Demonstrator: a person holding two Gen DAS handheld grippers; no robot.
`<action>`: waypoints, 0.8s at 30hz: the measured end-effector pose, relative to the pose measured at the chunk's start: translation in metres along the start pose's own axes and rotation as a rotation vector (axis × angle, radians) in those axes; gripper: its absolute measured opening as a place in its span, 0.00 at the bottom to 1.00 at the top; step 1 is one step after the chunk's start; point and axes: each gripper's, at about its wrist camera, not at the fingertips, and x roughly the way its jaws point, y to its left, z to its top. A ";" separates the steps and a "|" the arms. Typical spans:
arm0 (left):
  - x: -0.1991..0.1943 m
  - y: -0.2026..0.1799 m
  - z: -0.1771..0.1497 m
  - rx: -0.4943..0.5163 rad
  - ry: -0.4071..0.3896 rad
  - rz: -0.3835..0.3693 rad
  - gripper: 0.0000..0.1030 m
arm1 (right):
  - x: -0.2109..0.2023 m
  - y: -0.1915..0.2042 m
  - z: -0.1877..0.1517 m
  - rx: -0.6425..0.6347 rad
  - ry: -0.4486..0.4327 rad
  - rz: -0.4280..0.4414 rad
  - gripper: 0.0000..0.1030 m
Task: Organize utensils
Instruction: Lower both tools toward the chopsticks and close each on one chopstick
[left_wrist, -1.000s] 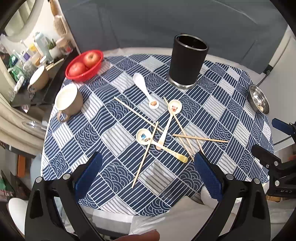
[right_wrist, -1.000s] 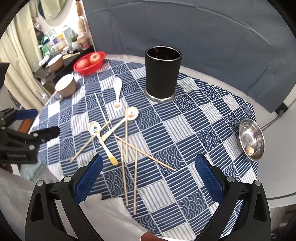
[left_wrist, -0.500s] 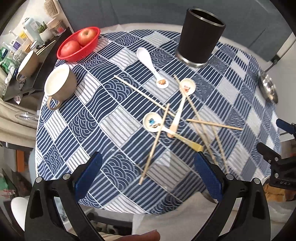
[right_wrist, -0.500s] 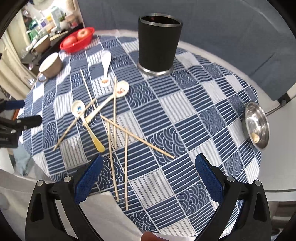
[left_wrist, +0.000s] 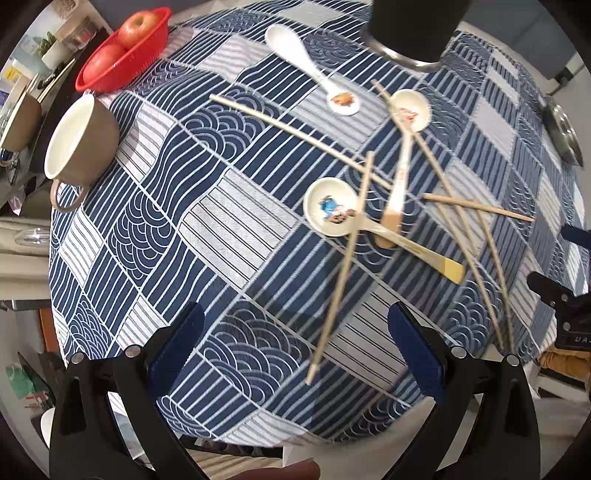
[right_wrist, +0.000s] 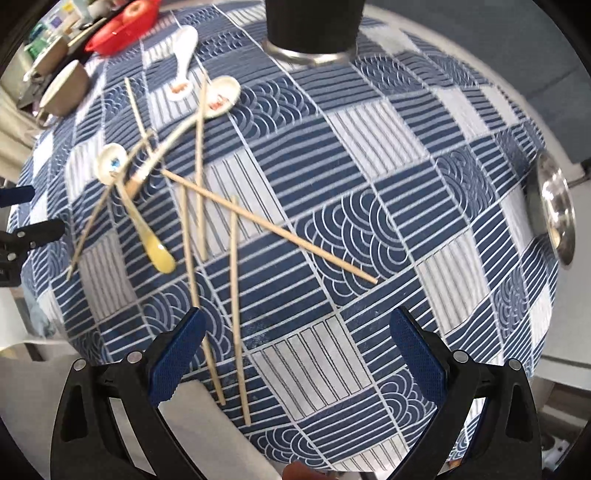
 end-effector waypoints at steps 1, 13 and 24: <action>0.004 0.001 0.001 -0.004 0.002 0.003 0.94 | 0.003 0.000 -0.001 0.004 0.004 0.003 0.93; 0.061 -0.005 0.008 0.086 0.056 -0.022 0.95 | 0.051 0.006 -0.008 0.008 0.073 0.001 0.94; 0.070 -0.009 0.005 0.089 -0.002 -0.040 0.96 | 0.051 0.008 -0.017 0.018 0.103 0.016 0.94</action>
